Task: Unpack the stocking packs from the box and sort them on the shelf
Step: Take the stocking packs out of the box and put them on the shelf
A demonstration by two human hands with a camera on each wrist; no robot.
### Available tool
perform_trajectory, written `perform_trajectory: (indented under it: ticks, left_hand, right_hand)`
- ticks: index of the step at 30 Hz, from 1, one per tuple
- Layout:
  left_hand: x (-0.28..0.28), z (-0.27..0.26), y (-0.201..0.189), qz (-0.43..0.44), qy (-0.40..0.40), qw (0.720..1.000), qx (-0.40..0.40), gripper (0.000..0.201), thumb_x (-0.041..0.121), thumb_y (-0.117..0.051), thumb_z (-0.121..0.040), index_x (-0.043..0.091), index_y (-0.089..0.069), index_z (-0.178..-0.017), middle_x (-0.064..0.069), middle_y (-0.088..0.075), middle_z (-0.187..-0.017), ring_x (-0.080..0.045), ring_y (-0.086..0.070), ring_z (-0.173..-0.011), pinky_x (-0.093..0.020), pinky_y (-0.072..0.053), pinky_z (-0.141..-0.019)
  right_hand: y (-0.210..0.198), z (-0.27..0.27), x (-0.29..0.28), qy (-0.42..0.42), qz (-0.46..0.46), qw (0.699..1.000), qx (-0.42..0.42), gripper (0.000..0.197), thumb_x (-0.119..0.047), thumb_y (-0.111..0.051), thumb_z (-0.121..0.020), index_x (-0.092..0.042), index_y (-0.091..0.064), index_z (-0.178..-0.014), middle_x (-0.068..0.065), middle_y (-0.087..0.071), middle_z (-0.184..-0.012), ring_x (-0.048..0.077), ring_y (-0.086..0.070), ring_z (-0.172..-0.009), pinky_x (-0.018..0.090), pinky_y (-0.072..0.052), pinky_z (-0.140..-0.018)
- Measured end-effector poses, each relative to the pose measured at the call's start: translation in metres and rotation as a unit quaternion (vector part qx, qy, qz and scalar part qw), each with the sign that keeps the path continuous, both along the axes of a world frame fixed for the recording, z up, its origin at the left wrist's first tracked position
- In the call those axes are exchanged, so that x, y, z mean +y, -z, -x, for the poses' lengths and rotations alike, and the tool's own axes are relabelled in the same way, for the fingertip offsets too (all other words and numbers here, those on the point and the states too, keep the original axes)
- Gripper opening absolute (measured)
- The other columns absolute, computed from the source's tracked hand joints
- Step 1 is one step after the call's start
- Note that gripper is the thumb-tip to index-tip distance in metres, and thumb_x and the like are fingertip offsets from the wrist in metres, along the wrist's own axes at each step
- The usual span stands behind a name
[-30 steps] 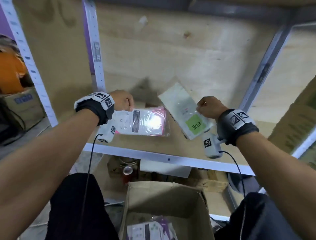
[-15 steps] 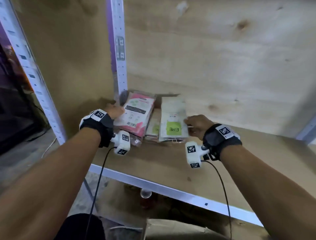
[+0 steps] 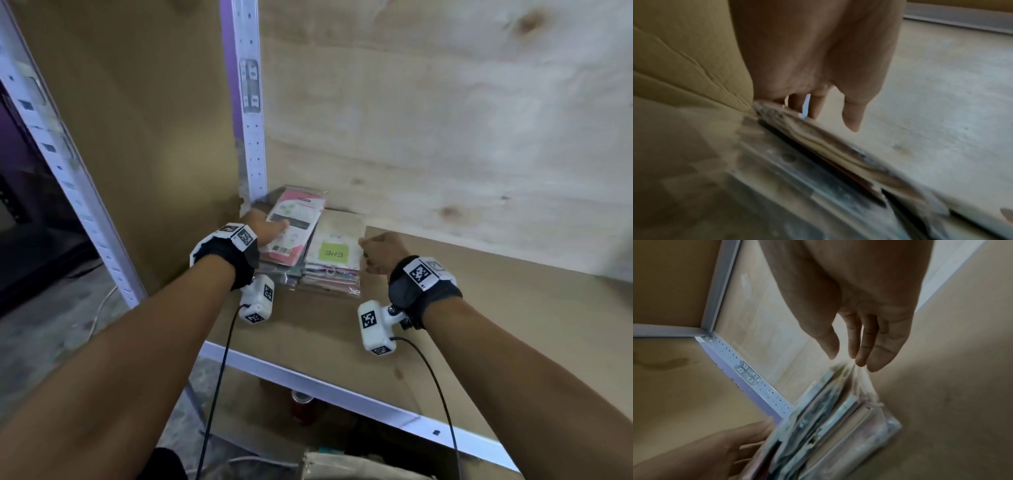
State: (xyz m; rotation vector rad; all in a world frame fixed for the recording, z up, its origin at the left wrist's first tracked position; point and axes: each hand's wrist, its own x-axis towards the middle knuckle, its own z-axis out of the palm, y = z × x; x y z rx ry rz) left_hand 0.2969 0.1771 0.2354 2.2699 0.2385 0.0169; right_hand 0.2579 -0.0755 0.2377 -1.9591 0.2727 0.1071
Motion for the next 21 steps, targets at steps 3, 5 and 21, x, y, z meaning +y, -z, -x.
perform_trajectory:
  ticks: [3, 5, 21]
  left_hand:
    - [-0.006, 0.023, -0.011, -0.095, 0.020, 0.995, -0.020, 0.055, 0.048, -0.059, -0.094, 0.014, -0.057, -0.137, -0.013, -0.059, -0.138, -0.034, -0.057, -0.124, -0.044, -0.044, -0.107]
    - [-0.015, 0.048, -0.022, -0.142, 0.003, 0.987, -0.069, 0.050, 0.048, -0.057, -0.094, 0.013, -0.060, -0.130, -0.014, -0.061, -0.133, -0.035, -0.055, -0.124, -0.042, -0.040, -0.109]
    - [-0.111, 0.286, 0.000, 0.041, 0.128, 0.983, -0.129, 0.034, 0.033, -0.060, -0.096, 0.002, -0.071, -0.086, -0.019, -0.074, -0.089, -0.034, -0.069, -0.087, -0.039, -0.055, -0.080]
  right_hand:
    - [-0.008, 0.025, -0.009, -0.019, 0.005, 1.000, -0.018, 0.025, -0.016, -0.054, -0.097, -0.012, -0.045, -0.074, 0.012, -0.045, -0.078, 0.020, -0.044, -0.059, 0.036, -0.046, -0.064]
    - [-0.015, 0.047, -0.018, -0.029, -0.008, 0.999, -0.023, 0.018, -0.010, -0.051, -0.097, -0.013, -0.045, -0.080, 0.011, -0.048, -0.076, 0.021, -0.045, -0.061, 0.033, -0.044, -0.058]
    - [-0.023, 0.291, -0.093, -0.141, 0.122, 0.982, -0.044, 0.007, -0.008, -0.054, -0.098, -0.002, -0.057, -0.096, 0.014, -0.064, -0.078, 0.021, -0.058, -0.061, 0.026, -0.048, -0.056]
